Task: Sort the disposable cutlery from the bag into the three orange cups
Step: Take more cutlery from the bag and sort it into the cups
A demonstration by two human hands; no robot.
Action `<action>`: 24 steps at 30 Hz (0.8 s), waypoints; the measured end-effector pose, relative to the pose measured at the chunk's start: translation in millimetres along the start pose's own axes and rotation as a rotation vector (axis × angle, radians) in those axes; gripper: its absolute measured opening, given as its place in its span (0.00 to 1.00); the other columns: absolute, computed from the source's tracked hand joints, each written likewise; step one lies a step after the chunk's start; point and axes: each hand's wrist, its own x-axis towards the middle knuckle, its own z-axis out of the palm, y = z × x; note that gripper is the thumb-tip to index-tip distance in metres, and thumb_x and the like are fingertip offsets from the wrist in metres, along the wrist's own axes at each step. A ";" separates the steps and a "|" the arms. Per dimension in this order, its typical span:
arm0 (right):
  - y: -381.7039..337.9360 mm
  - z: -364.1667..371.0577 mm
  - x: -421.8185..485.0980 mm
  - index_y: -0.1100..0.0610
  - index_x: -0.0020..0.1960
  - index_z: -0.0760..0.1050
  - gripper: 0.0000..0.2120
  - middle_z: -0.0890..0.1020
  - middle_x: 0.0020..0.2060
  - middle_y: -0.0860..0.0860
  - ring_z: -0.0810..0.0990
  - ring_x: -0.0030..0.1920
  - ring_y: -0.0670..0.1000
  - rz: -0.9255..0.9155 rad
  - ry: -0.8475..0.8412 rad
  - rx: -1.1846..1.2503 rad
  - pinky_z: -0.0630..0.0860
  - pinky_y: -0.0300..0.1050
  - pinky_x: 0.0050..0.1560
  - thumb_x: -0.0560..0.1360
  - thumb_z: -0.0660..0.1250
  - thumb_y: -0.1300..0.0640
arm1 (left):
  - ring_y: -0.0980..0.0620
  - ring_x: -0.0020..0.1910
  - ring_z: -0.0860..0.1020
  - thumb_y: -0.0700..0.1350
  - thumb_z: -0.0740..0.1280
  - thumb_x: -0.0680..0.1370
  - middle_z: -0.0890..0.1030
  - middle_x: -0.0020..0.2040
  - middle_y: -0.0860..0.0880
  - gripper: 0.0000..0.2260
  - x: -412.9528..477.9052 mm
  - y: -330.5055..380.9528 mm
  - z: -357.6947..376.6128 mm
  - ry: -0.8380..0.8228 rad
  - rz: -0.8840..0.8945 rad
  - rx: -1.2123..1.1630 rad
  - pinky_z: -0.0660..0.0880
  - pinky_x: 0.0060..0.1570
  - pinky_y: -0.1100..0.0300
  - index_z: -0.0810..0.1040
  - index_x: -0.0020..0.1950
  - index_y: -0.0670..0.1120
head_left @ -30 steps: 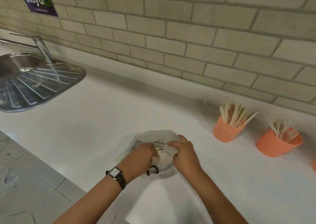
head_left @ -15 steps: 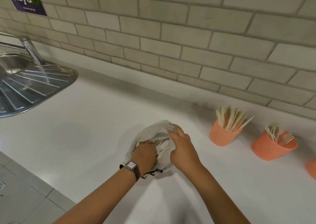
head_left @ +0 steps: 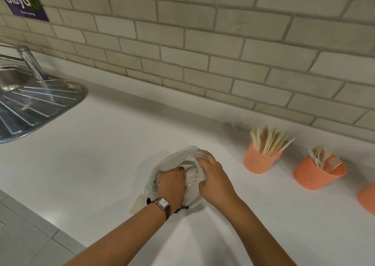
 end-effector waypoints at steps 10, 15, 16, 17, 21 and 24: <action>6.8 -2.3 -1.0 0.49 0.69 0.65 0.33 0.57 0.73 0.44 0.69 0.62 0.56 0.018 -0.019 -0.101 0.74 0.49 0.55 0.67 0.57 0.70 | 0.48 0.52 0.79 0.43 0.61 0.78 0.79 0.54 0.46 0.11 -1.0 -5.4 -7.1 -0.049 0.087 0.113 0.75 0.49 0.58 0.75 0.57 0.42; 14.2 -1.3 1.6 0.49 0.70 0.64 0.34 0.58 0.73 0.45 0.72 0.62 0.56 0.072 -0.012 -0.098 0.76 0.49 0.55 0.67 0.59 0.69 | 0.47 0.51 0.80 0.39 0.60 0.78 0.81 0.53 0.45 0.16 -10.5 -17.4 -8.5 0.047 0.042 -0.217 0.72 0.43 0.60 0.65 0.65 0.38; 15.5 -1.3 2.3 0.50 0.71 0.64 0.34 0.58 0.73 0.46 0.72 0.62 0.56 0.082 -0.008 -0.087 0.76 0.48 0.55 0.67 0.59 0.69 | 0.47 0.47 0.80 0.38 0.60 0.78 0.81 0.51 0.45 0.16 -14.7 -20.8 -8.9 0.062 0.049 -0.251 0.71 0.40 0.60 0.64 0.65 0.39; 17.1 -0.6 3.4 0.50 0.70 0.64 0.33 0.59 0.73 0.46 0.72 0.62 0.56 0.087 -0.004 -0.079 0.76 0.48 0.55 0.67 0.59 0.69 | 0.49 0.42 0.79 0.38 0.60 0.78 0.81 0.47 0.47 0.16 -19.2 -24.0 -10.0 0.084 0.060 -0.291 0.69 0.35 0.61 0.64 0.65 0.39; 24.7 2.4 9.8 0.50 0.69 0.66 0.32 0.61 0.73 0.46 0.73 0.63 0.55 0.087 0.005 -0.058 0.75 0.48 0.58 0.68 0.59 0.68 | 0.54 0.30 0.71 0.45 0.61 0.78 0.70 0.33 0.55 0.13 -40.3 -34.6 -19.6 0.171 0.169 -0.445 0.63 0.28 0.63 0.63 0.60 0.44; 24.9 -0.9 12.5 0.50 0.69 0.67 0.32 0.63 0.71 0.47 0.72 0.64 0.53 0.047 -0.008 0.011 0.72 0.46 0.61 0.68 0.58 0.69 | 0.53 0.31 0.70 0.48 0.62 0.78 0.70 0.34 0.53 0.12 -53.0 -43.5 -28.7 0.182 0.245 -0.562 0.64 0.29 0.62 0.62 0.56 0.45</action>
